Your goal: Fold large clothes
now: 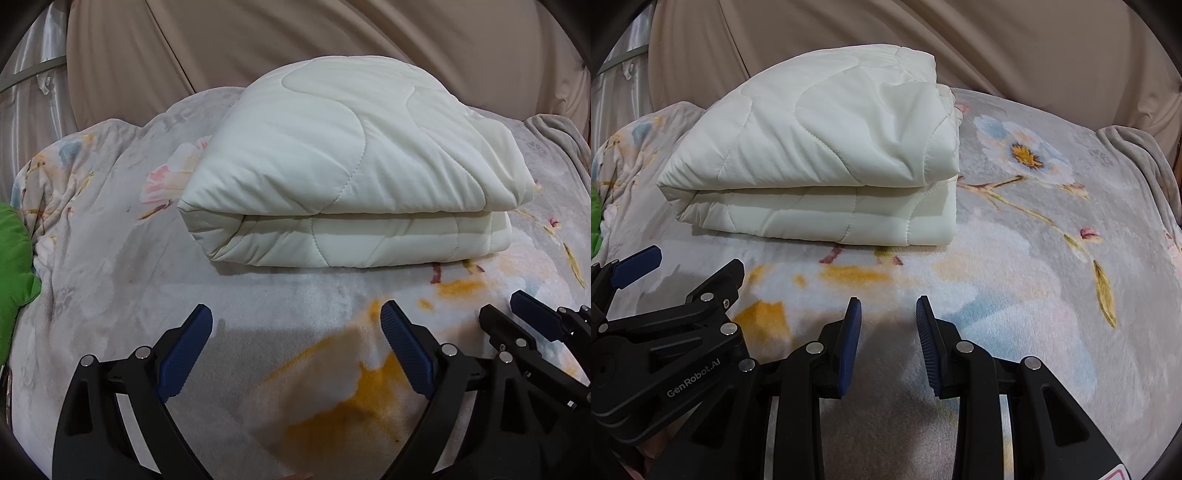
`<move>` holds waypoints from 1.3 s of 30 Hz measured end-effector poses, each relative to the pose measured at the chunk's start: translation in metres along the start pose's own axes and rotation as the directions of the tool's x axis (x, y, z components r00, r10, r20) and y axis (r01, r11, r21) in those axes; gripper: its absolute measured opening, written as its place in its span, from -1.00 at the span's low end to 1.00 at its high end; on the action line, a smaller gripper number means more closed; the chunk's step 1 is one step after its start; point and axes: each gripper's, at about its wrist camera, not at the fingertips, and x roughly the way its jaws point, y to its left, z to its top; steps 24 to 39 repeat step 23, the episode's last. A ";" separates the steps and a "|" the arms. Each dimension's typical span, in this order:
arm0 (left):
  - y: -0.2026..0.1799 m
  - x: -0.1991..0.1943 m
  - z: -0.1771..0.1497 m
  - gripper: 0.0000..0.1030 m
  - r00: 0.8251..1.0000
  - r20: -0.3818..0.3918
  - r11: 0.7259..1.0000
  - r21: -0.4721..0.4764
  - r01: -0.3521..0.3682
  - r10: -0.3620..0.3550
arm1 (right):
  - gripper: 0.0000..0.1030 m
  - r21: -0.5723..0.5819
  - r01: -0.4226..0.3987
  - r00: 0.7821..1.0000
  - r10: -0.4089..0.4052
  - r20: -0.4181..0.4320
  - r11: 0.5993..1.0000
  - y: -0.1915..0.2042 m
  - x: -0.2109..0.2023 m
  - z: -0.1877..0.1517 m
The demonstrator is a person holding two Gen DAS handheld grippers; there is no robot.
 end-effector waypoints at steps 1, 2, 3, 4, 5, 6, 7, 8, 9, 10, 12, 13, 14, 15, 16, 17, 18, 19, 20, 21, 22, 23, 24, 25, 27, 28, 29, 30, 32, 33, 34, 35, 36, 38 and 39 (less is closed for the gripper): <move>0.000 0.000 0.000 0.75 1.000 0.001 1.000 0.001 0.001 -0.001 | -0.39 0.000 0.000 1.000 0.000 0.000 1.000 0.000 0.000 0.000; 0.001 0.001 0.000 0.75 1.000 -0.001 1.000 0.001 0.002 -0.002 | -0.39 0.000 0.001 1.000 -0.001 0.001 1.000 -0.001 0.000 0.000; 0.001 0.001 0.001 0.75 1.000 -0.001 1.000 0.000 0.003 -0.003 | -0.39 0.001 0.001 1.000 -0.001 0.002 1.000 -0.001 0.000 0.000; 0.000 0.001 0.000 0.75 1.000 -0.002 1.000 0.000 0.003 -0.003 | -0.39 0.002 0.001 1.000 -0.001 0.002 1.000 -0.001 0.000 0.000; 0.001 0.001 0.000 0.75 1.000 -0.002 1.000 -0.001 0.004 -0.004 | -0.39 0.001 0.001 1.000 -0.001 0.002 1.000 -0.001 0.000 -0.001; 0.000 0.001 0.000 0.75 1.000 -0.002 1.000 -0.003 0.003 -0.003 | -0.39 0.001 0.001 1.000 -0.001 0.003 1.000 -0.001 0.000 0.000; 0.000 0.001 0.000 0.75 1.000 -0.003 1.000 -0.006 0.005 -0.005 | -0.39 0.001 0.001 1.000 -0.001 0.004 1.000 -0.001 0.000 0.000; 0.000 0.000 0.000 0.75 1.000 -0.003 1.000 -0.010 0.005 -0.005 | -0.39 0.002 0.002 1.000 -0.002 0.004 1.000 -0.001 -0.001 -0.001; 0.000 0.000 0.000 0.75 1.000 -0.003 1.000 -0.012 0.007 -0.007 | -0.39 0.002 0.001 1.000 -0.001 0.005 1.000 -0.001 -0.001 -0.001; 0.000 0.000 0.000 0.75 1.000 -0.002 1.000 -0.014 0.009 -0.009 | -0.39 0.003 0.002 1.000 -0.002 0.006 1.000 0.000 -0.001 -0.001; 0.000 0.000 0.000 0.75 1.000 0.002 1.000 -0.013 0.006 -0.006 | -0.39 0.003 0.001 1.000 -0.001 0.006 1.000 -0.001 -0.002 -0.001; -0.001 0.000 0.000 0.74 1.000 0.003 1.000 -0.012 0.006 -0.006 | -0.40 0.003 0.002 1.000 -0.002 0.007 1.000 -0.001 -0.002 -0.001; -0.001 0.000 0.000 0.73 1.000 0.004 1.000 -0.011 0.005 -0.005 | -0.39 0.002 0.002 1.000 -0.002 0.007 1.000 -0.001 -0.001 -0.001; -0.001 0.000 -0.001 0.73 1.000 0.004 1.000 -0.011 0.005 -0.005 | -0.39 0.001 0.003 1.000 -0.003 0.006 1.000 0.000 -0.001 -0.001; -0.002 0.000 -0.001 0.71 1.000 0.003 1.000 -0.012 0.005 -0.005 | -0.39 0.001 0.004 1.000 -0.004 0.006 1.000 0.000 -0.001 -0.001; -0.002 0.000 -0.001 0.69 1.000 0.003 1.000 -0.012 0.007 -0.007 | -0.39 0.000 0.004 1.000 -0.004 0.006 1.000 -0.001 -0.001 -0.001; -0.002 -0.001 -0.001 0.65 1.000 0.006 1.000 -0.009 0.007 -0.007 | -0.39 0.000 0.004 1.000 -0.004 0.005 1.000 -0.001 -0.001 -0.001; -0.003 -0.001 -0.001 0.63 1.000 0.008 1.000 -0.005 0.009 -0.009 | -0.39 0.000 0.003 1.000 -0.003 0.005 1.000 -0.001 -0.001 -0.001; -0.004 -0.001 -0.001 0.62 1.000 0.008 1.000 -0.006 0.009 -0.009 | -0.39 0.002 0.005 1.000 -0.005 0.005 1.000 -0.001 -0.002 -0.001; -0.004 -0.001 -0.002 0.62 1.000 0.005 1.000 -0.009 0.011 -0.011 | -0.39 0.003 0.005 1.000 -0.005 0.005 1.000 -0.001 -0.001 0.000; -0.004 0.000 -0.002 0.62 1.000 0.001 1.000 -0.011 0.015 -0.015 | -0.39 0.003 0.005 1.000 -0.005 0.004 1.000 -0.002 -0.001 0.000; -0.004 0.001 -0.002 0.63 1.000 -0.004 1.000 -0.014 0.018 -0.018 | -0.39 0.003 0.004 1.000 -0.004 0.003 1.000 -0.003 -0.001 0.000; -0.004 0.001 -0.002 0.63 1.000 -0.004 1.000 -0.014 0.018 -0.018 | -0.39 0.003 0.004 1.000 -0.004 0.003 1.000 -0.003 -0.001 0.000; -0.004 0.001 -0.002 0.63 1.000 -0.004 1.000 -0.014 0.018 -0.018 | -0.39 0.003 0.004 1.000 -0.004 0.003 1.000 -0.003 -0.001 0.000; -0.004 0.001 -0.002 0.63 1.000 -0.004 1.000 -0.014 0.018 -0.018 | -0.39 0.003 0.004 1.000 -0.004 0.003 1.000 -0.003 -0.001 0.000; -0.004 0.001 -0.002 0.63 1.000 -0.004 1.000 -0.014 0.018 -0.018 | -0.39 0.003 0.004 1.000 -0.004 0.003 1.000 -0.003 -0.001 0.000; -0.004 0.001 -0.002 0.63 1.000 -0.004 1.000 -0.014 0.018 -0.018 | -0.39 0.003 0.004 1.000 -0.004 0.003 1.000 -0.003 -0.001 0.000; -0.004 0.001 -0.002 0.63 1.000 -0.004 1.000 -0.014 0.018 -0.018 | -0.39 0.003 0.004 1.000 -0.004 0.003 1.000 -0.003 -0.001 0.000; -0.004 0.001 -0.002 0.63 1.000 -0.004 1.000 -0.014 0.018 -0.018 | -0.39 0.003 0.004 1.000 -0.004 0.003 1.000 -0.003 -0.001 0.000; -0.004 0.001 -0.002 0.63 1.000 -0.004 1.000 -0.014 0.018 -0.018 | -0.39 0.003 0.004 1.000 -0.004 0.003 1.000 -0.003 -0.001 0.000; -0.004 0.001 -0.002 0.63 1.000 -0.004 1.000 -0.014 0.018 -0.018 | -0.39 0.003 0.004 1.000 -0.004 0.003 1.000 -0.003 -0.001 0.000; -0.004 0.001 -0.002 0.63 1.000 -0.004 1.000 -0.014 0.018 -0.018 | -0.39 0.003 0.004 1.000 -0.004 0.003 1.000 -0.003 -0.001 0.000; -0.004 0.001 -0.002 0.63 1.000 -0.004 1.000 -0.014 0.018 -0.018 | -0.39 0.003 0.004 1.000 -0.004 0.003 1.000 -0.003 -0.001 0.000; -0.004 0.001 -0.002 0.63 1.000 -0.004 1.000 -0.014 0.018 -0.018 | -0.39 0.003 0.004 1.000 -0.004 0.003 1.000 -0.003 -0.001 0.000; -0.004 0.001 -0.002 0.63 1.000 -0.004 1.000 -0.014 0.018 -0.018 | -0.39 0.003 0.004 1.000 -0.004 0.003 1.000 -0.003 -0.001 0.000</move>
